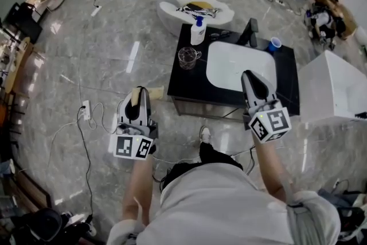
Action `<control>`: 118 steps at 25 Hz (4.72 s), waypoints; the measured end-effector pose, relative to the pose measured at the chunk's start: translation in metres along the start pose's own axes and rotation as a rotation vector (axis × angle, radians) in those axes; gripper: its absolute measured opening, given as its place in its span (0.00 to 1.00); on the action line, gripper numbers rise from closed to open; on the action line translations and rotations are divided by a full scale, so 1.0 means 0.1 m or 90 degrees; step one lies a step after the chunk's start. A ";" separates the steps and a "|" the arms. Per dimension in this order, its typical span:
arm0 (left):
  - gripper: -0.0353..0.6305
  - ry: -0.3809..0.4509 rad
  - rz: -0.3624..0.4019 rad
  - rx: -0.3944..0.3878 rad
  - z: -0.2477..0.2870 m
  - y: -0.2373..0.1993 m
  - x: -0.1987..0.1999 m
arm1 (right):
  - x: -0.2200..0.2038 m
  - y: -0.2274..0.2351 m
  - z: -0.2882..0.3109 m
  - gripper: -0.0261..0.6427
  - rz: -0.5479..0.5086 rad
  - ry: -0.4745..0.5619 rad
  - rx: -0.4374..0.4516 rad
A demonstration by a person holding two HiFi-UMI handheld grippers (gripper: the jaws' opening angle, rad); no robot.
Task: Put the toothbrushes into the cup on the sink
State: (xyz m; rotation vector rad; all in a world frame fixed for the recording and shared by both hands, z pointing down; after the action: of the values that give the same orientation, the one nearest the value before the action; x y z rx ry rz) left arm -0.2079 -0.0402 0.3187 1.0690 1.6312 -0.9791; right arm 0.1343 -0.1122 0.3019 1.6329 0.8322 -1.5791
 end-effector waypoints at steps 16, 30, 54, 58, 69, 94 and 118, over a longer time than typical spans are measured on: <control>0.10 -0.008 -0.017 0.001 0.26 -0.09 -0.09 | -0.10 0.12 0.03 0.11 0.001 -0.019 0.009; 0.10 -0.017 -0.049 -0.003 0.82 -0.25 -0.38 | -0.30 0.30 0.20 0.11 0.018 -0.055 0.012; 0.10 -0.066 -0.112 -0.024 1.67 -0.46 -0.99 | -0.75 0.60 0.66 0.11 0.069 -0.121 0.011; 0.10 -0.067 -0.131 -0.019 1.79 -0.52 -1.08 | -0.87 0.63 0.74 0.11 0.082 -0.134 0.014; 0.10 -0.064 -0.164 -0.016 2.01 -0.54 -1.32 | -1.05 0.76 0.87 0.11 0.097 -0.148 0.018; 0.10 -0.067 -0.225 0.023 2.10 -0.67 -1.93 | -1.35 0.96 1.05 0.11 0.101 -0.168 0.040; 0.10 -0.086 -0.309 0.036 2.22 -0.72 -2.42 | -1.61 1.16 1.22 0.11 0.122 -0.190 0.037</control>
State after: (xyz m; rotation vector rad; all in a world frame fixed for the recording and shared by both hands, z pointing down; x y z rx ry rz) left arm -0.1695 -0.3191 0.5026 0.6322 1.7945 -1.3866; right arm 0.1583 -0.2734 0.4684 1.4234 0.4633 -1.6673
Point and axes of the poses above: the fingertips, and each gripper's own axes: z forward along the fingers, y to its right, x out of its top, the point moved 6 cm from there along -z, backward along the fingers, and after that the axes turned 2 degrees about z, right-handed, at the moved point
